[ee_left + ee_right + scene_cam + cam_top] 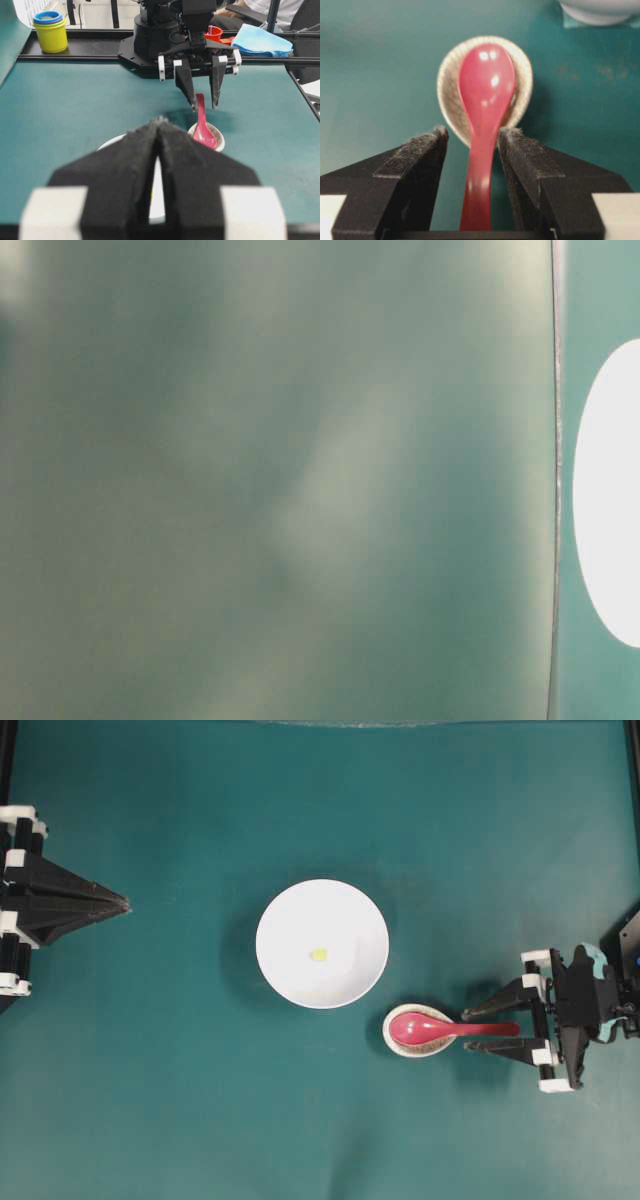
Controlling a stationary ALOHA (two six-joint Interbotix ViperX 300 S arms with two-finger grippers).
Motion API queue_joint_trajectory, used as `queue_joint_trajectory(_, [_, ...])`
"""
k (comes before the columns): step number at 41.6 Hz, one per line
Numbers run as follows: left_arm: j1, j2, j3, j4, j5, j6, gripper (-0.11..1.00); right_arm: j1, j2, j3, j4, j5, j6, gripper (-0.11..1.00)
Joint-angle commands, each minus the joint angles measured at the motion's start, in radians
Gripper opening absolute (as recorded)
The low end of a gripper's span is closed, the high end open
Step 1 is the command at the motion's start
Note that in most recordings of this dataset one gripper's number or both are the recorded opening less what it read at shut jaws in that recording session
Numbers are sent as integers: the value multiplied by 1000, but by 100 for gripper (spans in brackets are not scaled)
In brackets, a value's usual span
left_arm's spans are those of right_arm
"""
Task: Scoop the yellow hexagonal prism block from the bowl with a spoon using the right arm.
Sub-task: 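Lower the open right gripper around the pink spoon handle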
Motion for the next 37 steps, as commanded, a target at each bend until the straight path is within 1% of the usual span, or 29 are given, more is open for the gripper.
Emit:
queue_joint_trajectory(1, [0,9,-26,5,-3,2,0,12,9,-8,12,-28,-2,52])
queue_joint_trajectory(17, [0,9,-26,5,-2,2,0,21,61,-5,49,-31,-2,52])
queue_joint_trajectory(25, [0,9,-25,5,-2,0,0,21,63,-2,49,-29,-2,52])
queue_joint_trajectory(37, [0,9,-25,5,-3,2,0,46,63,3,49,-28,-2,52])
